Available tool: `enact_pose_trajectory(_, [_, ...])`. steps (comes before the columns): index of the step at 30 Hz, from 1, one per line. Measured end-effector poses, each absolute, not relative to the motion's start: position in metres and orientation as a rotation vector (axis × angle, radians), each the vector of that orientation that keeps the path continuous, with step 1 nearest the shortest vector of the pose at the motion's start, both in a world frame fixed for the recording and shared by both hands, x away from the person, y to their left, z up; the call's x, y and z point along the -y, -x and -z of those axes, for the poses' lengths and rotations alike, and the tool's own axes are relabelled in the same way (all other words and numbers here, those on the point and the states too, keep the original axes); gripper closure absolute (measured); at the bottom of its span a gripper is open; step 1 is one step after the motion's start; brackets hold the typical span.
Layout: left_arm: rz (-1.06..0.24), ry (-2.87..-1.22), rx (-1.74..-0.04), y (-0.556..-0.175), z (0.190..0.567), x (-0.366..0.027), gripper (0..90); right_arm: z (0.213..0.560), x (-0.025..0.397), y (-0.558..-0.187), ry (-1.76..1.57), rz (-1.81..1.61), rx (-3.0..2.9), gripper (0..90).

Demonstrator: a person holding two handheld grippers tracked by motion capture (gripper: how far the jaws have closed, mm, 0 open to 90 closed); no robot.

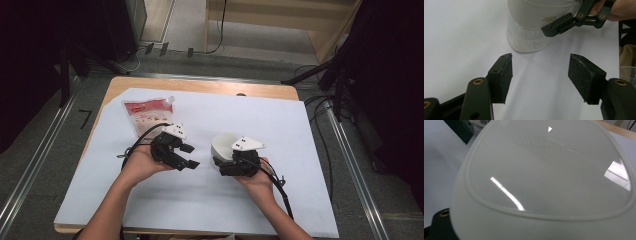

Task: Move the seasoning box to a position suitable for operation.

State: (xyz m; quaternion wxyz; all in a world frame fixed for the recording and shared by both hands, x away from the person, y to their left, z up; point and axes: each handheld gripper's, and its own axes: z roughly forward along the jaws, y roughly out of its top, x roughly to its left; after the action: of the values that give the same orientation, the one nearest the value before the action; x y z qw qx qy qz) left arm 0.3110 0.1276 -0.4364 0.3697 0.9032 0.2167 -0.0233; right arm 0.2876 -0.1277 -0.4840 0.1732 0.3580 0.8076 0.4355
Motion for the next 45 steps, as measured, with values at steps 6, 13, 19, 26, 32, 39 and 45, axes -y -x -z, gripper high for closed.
enact_pose_trajectory(6, [0.057,-2.322,-0.548,-0.312,0.437,-0.127,37.0,0.483,0.127,-0.287,-1.028,-1.222,-2.294,14.3])
enact_pose_trajectory(13, [0.062,-2.331,-0.551,-0.312,0.437,-0.126,37.1,0.475,0.131,-0.288,-1.087,-1.272,-2.296,13.3])
enact_pose_trajectory(19, [0.062,-2.337,-0.544,-0.313,0.436,-0.126,36.8,0.461,0.136,-0.285,-1.093,-1.269,-2.321,13.3])
enact_pose_trajectory(26, [0.066,-2.325,-0.545,-0.315,0.437,-0.126,36.4,0.445,0.147,-0.28,-1.1,-1.297,-2.354,14.9])
enact_pose_trajectory(32, [0.065,-2.329,-0.552,-0.317,0.437,-0.125,36.1,0.432,0.161,-0.271,-1.106,-1.325,-2.349,17.5])
enact_pose_trajectory(39, [0.064,-2.322,-0.553,-0.319,0.437,-0.124,34.9,0.423,0.177,-0.261,-1.126,-1.36,-2.316,23.0])
enact_pose_trajectory(45, [0.063,-2.331,-0.539,-0.321,0.437,-0.12,34.3,0.42,0.19,-0.251,-1.125,-1.347,-2.276,35.5])
